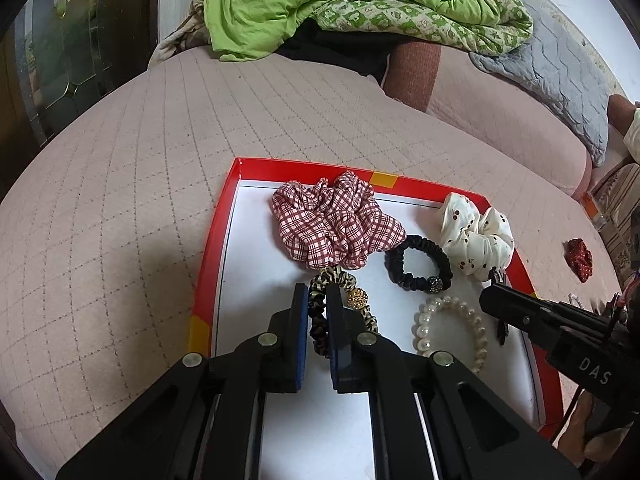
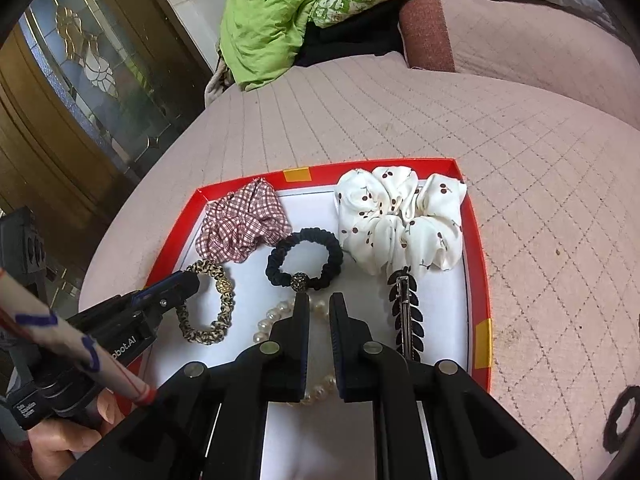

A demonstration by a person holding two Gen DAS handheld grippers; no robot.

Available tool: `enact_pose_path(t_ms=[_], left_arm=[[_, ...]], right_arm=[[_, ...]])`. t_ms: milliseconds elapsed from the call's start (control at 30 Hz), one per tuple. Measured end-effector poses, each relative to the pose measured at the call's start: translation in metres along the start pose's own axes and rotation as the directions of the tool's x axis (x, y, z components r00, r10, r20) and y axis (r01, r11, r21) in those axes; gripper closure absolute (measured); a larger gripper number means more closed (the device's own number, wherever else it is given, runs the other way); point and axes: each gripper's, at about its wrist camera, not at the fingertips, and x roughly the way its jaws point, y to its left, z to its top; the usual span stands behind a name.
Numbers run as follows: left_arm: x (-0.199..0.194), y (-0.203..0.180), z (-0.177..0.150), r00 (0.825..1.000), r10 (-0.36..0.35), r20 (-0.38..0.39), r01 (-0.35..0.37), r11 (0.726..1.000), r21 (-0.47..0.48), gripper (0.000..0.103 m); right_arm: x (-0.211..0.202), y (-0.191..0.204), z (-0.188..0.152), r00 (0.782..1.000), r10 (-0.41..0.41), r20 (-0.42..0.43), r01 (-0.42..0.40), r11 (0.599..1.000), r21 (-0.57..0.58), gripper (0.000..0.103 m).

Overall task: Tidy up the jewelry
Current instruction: 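Lower both bracelets into the tray and open right tool, then left tool, then grasp the black wavy hair tie with left tool while right moves to the pearl pendant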

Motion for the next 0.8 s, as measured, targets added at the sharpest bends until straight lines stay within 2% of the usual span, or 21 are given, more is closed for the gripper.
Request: enact_pose_path(t_ms=[33, 67, 100, 167, 400, 600, 800], left_arm=[[-0.001, 0.0, 0.0, 1.0, -0.003, 0.001, 0.003, 1.0, -0.001, 0.093], [-0.001, 0.0, 0.0, 1.0, -0.002, 0.004, 0.002, 1.0, -0.001, 0.085], [-0.001, 0.0, 0.0, 1.0, 0.004, 0.006, -0.004, 1.0, -0.001, 0.072], [-0.004, 0.0, 0.0, 1.0, 0.013, 0.019, -0.013, 1.0, -0.004, 0.064], [-0.013, -0.004, 0.0, 0.998, 0.016, 0.067, -0.016, 1.0, 0.005, 0.064], [-0.024, -0.024, -0.002, 0.993, -0.031, 0.117, 0.023, 0.998, 0.066, 0.064], [-0.033, -0.05, -0.007, 0.989, -0.083, 0.125, 0.067, 0.99, 0.127, 0.064]], right_arm=[[-0.002, -0.001, 0.0, 1.0, 0.004, 0.002, -0.004, 1.0, 0.003, 0.091], [-0.004, -0.002, 0.0, 1.0, 0.007, 0.004, -0.007, 1.0, 0.005, 0.091], [-0.005, -0.002, 0.0, 1.0, 0.009, 0.008, -0.009, 1.0, 0.008, 0.091], [-0.009, -0.004, -0.001, 1.0, 0.012, 0.012, -0.013, 1.0, 0.013, 0.091], [-0.023, -0.01, 0.001, 0.999, 0.022, 0.039, -0.023, 0.999, 0.032, 0.091], [-0.043, -0.027, -0.001, 0.998, 0.013, 0.056, -0.017, 0.998, 0.059, 0.091], [-0.075, -0.062, -0.007, 0.996, -0.031, 0.086, 0.022, 0.994, 0.103, 0.091]])
